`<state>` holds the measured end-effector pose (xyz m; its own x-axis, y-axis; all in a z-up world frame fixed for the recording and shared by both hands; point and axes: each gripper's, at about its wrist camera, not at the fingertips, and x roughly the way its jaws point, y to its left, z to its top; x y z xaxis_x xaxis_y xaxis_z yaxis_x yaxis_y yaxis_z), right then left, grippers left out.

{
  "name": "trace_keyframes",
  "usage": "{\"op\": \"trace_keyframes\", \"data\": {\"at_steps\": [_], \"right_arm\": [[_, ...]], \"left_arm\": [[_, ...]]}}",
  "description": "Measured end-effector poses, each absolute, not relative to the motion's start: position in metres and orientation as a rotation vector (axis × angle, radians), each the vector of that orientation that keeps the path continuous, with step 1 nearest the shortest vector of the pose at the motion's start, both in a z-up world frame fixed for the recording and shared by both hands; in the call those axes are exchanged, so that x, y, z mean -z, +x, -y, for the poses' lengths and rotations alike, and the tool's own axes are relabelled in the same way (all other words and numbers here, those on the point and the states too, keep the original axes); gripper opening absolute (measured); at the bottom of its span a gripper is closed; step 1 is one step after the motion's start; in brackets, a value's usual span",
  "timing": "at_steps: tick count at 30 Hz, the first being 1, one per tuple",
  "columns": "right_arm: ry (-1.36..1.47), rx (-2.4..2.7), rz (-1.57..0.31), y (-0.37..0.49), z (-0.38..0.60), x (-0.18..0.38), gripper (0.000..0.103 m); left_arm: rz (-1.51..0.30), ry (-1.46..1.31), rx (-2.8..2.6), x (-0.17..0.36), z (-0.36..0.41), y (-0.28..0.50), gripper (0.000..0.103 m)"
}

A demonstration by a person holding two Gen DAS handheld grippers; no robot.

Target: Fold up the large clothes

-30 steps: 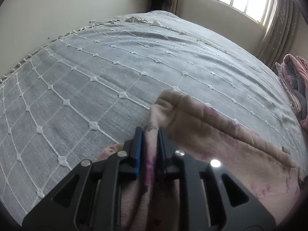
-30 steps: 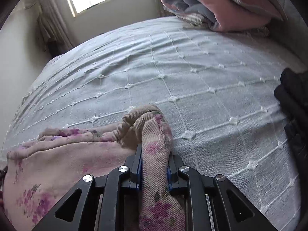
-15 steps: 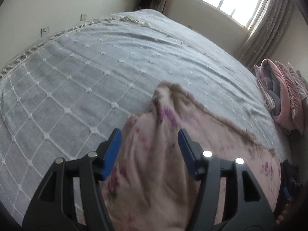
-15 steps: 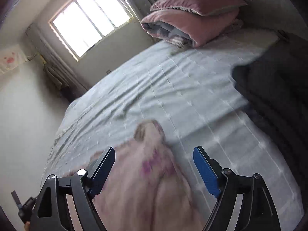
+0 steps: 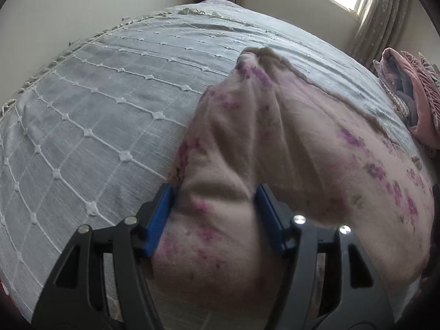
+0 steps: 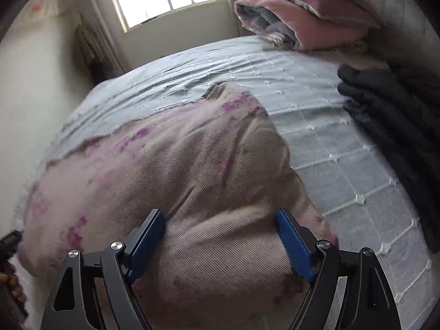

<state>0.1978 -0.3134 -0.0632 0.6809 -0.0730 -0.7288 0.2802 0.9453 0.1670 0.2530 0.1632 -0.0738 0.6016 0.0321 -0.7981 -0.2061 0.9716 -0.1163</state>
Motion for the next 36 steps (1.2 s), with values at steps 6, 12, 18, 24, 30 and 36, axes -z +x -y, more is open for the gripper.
{"op": "trace_keyframes", "data": {"at_steps": [6,12,18,24,30,36], "right_arm": [[0.201,0.193,-0.876,0.222,0.310,0.086,0.089],[0.186,0.211,-0.868,0.232,0.317,0.099,0.094],[0.394,0.206,-0.805,0.189,0.338,0.063,0.093],[0.694,0.184,-0.795,0.133,0.367,0.058,0.094],[0.854,0.215,-0.861,0.110,0.393,0.087,0.094],[0.943,0.177,-0.878,0.114,0.403,0.105,0.093]], "left_arm": [[-0.903,-0.146,-0.158,0.082,-0.158,0.243,0.067],[-0.909,-0.171,-0.148,0.080,-0.164,0.242,0.067],[-0.923,-0.304,-0.165,0.047,-0.178,0.218,0.067],[-0.905,-0.301,-0.042,0.019,-0.150,0.191,0.069],[-0.914,-0.388,-0.119,0.041,-0.183,0.186,0.076],[-0.967,-0.601,-0.059,0.078,-0.218,0.189,0.082]]}}
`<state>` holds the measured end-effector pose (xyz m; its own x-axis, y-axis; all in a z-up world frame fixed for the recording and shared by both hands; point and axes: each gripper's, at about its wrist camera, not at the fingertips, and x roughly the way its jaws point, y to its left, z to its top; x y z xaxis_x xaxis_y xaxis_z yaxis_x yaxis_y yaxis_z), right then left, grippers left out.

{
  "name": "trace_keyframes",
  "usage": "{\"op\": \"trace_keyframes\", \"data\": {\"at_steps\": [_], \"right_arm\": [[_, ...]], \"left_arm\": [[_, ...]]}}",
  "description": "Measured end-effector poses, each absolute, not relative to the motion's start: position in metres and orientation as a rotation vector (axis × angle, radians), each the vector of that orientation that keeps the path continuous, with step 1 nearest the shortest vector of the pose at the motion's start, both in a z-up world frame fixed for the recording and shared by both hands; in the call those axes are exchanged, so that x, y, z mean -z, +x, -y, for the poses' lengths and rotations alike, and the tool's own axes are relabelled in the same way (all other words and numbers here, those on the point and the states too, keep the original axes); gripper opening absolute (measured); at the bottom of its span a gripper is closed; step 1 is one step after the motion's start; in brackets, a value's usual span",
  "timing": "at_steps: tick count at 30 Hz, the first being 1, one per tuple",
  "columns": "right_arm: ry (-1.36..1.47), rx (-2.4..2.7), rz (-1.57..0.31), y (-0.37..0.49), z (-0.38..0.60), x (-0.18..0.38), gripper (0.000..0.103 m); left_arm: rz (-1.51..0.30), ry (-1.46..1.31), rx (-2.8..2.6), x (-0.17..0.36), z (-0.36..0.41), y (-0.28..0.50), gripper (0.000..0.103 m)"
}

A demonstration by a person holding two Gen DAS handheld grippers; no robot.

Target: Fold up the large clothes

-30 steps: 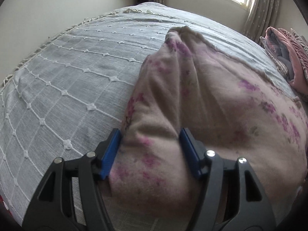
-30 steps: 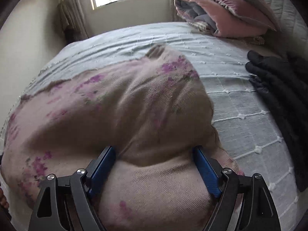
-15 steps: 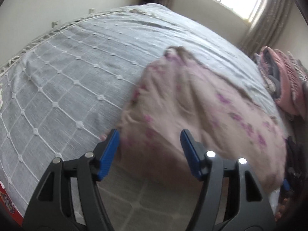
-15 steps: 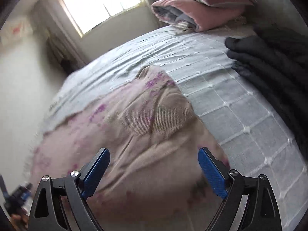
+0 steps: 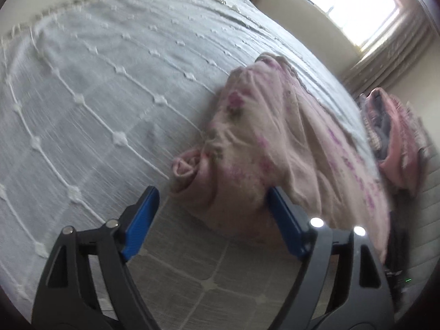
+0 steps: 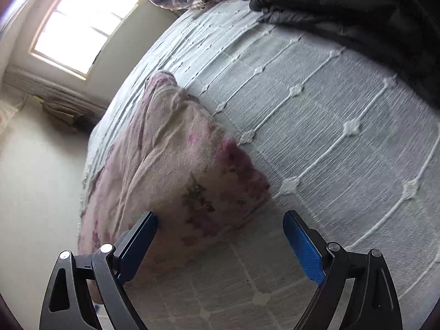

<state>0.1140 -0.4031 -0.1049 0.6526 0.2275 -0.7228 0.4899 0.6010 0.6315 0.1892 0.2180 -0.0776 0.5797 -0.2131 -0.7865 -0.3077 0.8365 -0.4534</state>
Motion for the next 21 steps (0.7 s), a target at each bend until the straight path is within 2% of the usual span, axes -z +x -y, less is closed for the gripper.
{"op": "trace_keyframes", "data": {"at_steps": [5,8,15,21], "right_arm": [[0.997,0.162,-0.847,0.119,0.402,0.111,0.094],[1.030,0.138,-0.836,0.121,0.402,0.115,0.094],[1.078,0.120,-0.800,0.136,0.410,0.122,0.094],[1.016,0.133,-0.792,0.164,0.405,0.123,0.095]], "left_arm": [[-0.986,-0.779,0.054,0.090,-0.224,0.194,0.082],[-0.971,-0.831,0.097,0.094,-0.220,0.196,0.091],[-0.987,-0.810,0.060,0.094,-0.206,0.213,0.097],[-0.977,-0.767,-0.055,0.090,-0.191,0.219,0.097]]}}
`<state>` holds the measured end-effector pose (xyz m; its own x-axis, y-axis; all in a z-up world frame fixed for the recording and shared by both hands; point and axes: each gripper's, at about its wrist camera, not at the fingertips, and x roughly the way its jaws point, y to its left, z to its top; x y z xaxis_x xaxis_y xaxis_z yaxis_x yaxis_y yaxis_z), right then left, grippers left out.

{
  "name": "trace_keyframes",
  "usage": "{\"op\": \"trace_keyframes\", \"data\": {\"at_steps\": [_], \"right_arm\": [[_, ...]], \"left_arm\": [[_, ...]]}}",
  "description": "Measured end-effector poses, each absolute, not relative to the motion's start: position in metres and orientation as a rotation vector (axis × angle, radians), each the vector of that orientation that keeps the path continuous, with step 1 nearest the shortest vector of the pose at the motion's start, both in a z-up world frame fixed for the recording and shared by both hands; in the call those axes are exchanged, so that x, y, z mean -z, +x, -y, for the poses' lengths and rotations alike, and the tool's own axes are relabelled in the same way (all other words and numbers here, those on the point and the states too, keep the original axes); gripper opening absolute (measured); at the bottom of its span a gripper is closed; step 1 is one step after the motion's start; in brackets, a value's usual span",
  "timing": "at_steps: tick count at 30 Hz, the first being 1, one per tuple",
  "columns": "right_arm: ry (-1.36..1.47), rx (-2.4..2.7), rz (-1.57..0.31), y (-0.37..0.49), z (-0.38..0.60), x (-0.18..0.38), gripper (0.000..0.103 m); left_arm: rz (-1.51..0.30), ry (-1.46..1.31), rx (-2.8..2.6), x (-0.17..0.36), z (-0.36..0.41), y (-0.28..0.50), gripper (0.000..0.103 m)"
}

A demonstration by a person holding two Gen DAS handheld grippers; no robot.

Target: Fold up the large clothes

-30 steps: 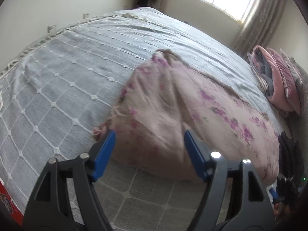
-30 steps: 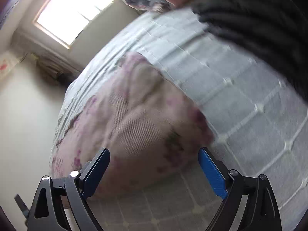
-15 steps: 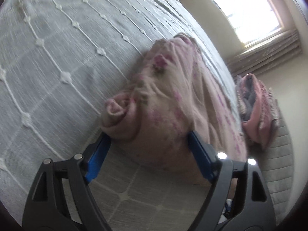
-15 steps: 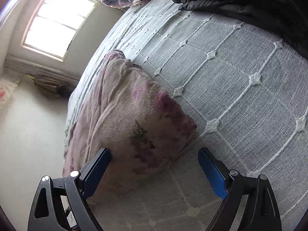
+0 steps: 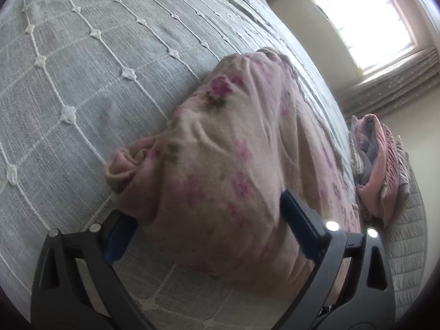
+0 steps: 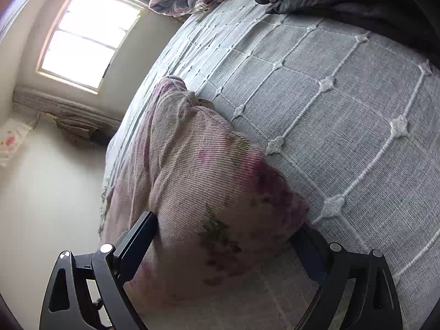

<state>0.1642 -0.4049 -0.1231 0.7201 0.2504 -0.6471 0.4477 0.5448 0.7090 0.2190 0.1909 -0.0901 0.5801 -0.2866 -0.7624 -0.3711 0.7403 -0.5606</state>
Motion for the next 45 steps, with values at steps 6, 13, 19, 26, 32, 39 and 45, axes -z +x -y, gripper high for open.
{"op": "trace_keyframes", "data": {"at_steps": [6,13,19,26,32,39,45], "right_arm": [[1.019,0.147,-0.761,0.171,0.402,0.121,0.095],[1.037,0.149,-0.736,0.177,0.405,0.129,0.094],[1.023,0.163,-0.733,0.179,0.405,0.128,0.084],[1.009,0.129,-0.700,0.167,0.402,0.119,0.054],[0.666,0.210,-0.666,0.166,0.366,0.070,0.038],[0.336,0.289,-0.631,0.168,0.321,0.041,0.035],[0.365,0.280,-0.648,0.170,0.327,0.049,0.035]], "left_arm": [[-0.937,-0.741,-0.118,0.081,-0.177,0.220,0.097],[-0.940,-0.848,-0.076,0.102,-0.184,0.221,0.098],[-0.918,-0.829,-0.103,0.098,-0.183,0.219,0.087],[-0.837,-0.779,-0.104,0.079,-0.176,0.215,0.044],[-0.770,-0.565,-0.147,0.048,-0.153,0.216,0.034],[-0.689,-0.383,-0.164,0.022,-0.130,0.213,0.032],[-0.680,-0.345,-0.164,0.021,-0.122,0.215,0.032]]}}
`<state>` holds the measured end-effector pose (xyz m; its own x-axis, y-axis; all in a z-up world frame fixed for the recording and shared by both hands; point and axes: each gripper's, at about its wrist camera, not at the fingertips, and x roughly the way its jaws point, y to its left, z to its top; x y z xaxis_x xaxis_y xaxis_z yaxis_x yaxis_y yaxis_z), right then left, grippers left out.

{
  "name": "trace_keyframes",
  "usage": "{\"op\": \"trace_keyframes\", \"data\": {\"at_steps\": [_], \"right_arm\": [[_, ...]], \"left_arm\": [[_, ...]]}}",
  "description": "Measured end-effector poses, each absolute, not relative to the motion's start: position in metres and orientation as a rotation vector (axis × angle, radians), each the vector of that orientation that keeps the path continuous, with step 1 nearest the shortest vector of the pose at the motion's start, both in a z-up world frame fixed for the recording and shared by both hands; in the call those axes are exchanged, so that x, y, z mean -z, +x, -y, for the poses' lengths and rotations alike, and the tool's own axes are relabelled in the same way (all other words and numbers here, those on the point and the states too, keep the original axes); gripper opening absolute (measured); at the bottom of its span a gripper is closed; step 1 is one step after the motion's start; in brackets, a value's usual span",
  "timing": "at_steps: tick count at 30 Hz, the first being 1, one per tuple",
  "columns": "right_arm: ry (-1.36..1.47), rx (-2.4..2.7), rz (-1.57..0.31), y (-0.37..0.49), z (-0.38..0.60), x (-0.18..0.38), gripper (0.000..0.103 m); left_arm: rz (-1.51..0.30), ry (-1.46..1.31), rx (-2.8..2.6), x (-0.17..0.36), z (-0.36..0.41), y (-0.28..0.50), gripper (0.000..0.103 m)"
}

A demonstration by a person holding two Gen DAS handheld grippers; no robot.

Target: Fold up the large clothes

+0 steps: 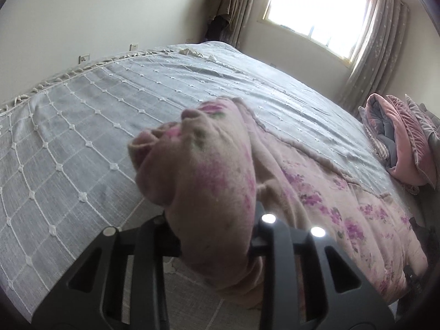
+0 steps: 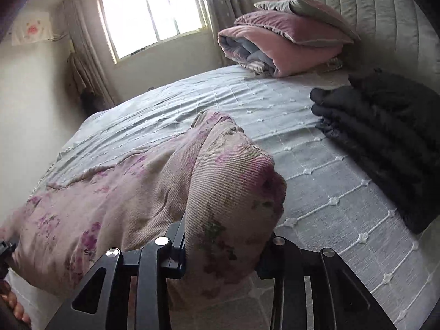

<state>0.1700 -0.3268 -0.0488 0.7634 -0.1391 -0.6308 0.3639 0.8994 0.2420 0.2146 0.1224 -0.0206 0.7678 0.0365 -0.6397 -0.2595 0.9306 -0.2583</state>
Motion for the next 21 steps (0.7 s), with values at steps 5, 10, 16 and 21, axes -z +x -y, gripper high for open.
{"op": "trace_keyframes", "data": {"at_steps": [5,10,16,21], "right_arm": [[0.361,0.264,-0.622,0.169,0.326,0.041,0.035],[0.320,0.254,-0.587,0.173,0.319,0.017,0.033],[0.171,0.157,-0.529,0.212,0.266,-0.055,0.029],[0.101,0.014,-0.433,0.257,0.191,-0.156,0.028]], "left_arm": [[-0.672,-0.410,-0.122,0.011,-0.130,0.214,0.032],[-0.666,-0.403,-0.057,-0.014,-0.131,0.228,0.029],[-0.672,-0.472,0.023,-0.069,-0.179,0.274,0.027],[-0.562,-0.468,-0.036,-0.141,-0.272,0.302,0.027]]}}
